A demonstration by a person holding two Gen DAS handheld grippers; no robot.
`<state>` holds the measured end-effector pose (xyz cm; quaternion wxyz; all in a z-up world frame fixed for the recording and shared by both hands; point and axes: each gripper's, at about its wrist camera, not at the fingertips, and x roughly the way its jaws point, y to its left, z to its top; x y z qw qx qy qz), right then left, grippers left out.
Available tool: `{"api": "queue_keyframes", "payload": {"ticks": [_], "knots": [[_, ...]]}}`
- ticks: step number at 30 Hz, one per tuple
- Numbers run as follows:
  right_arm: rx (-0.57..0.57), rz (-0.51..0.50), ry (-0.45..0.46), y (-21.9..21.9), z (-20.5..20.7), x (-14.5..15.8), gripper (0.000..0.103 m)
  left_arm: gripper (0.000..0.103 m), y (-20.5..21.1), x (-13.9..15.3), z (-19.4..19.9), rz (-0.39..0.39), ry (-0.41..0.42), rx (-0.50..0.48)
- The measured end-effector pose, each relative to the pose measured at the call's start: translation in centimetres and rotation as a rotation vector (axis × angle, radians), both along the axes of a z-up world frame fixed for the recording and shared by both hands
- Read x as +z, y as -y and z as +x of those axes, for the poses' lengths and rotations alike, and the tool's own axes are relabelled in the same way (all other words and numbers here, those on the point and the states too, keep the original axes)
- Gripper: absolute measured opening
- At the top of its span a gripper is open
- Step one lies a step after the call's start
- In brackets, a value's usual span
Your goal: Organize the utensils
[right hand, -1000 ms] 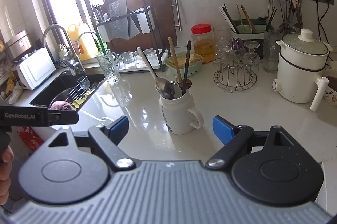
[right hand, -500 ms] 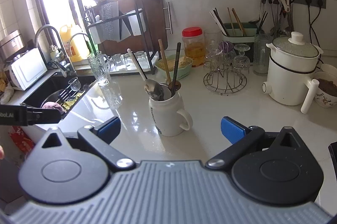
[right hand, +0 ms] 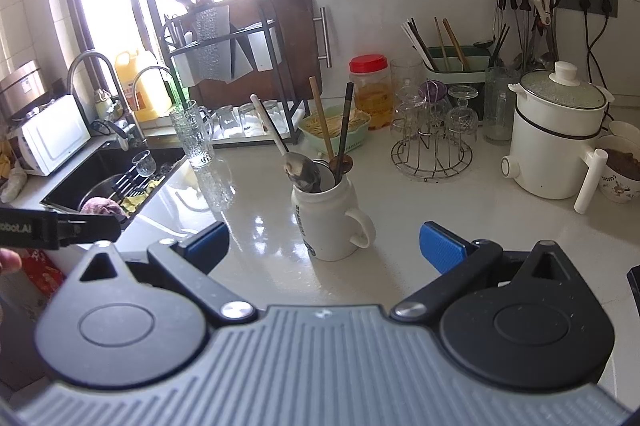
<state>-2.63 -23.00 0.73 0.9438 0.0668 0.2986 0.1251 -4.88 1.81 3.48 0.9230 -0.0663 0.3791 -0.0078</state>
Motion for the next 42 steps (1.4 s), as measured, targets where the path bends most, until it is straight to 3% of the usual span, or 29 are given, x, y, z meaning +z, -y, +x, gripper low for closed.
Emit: {"api": "queue_keyframes", "payload": {"ticks": [42], "knots": [[0.005, 0.006, -0.019, -0.3, -1.0, 0.3, 0.103, 0.101, 1.1, 0.3, -1.0, 0.016, -0.028, -0.031]]}}
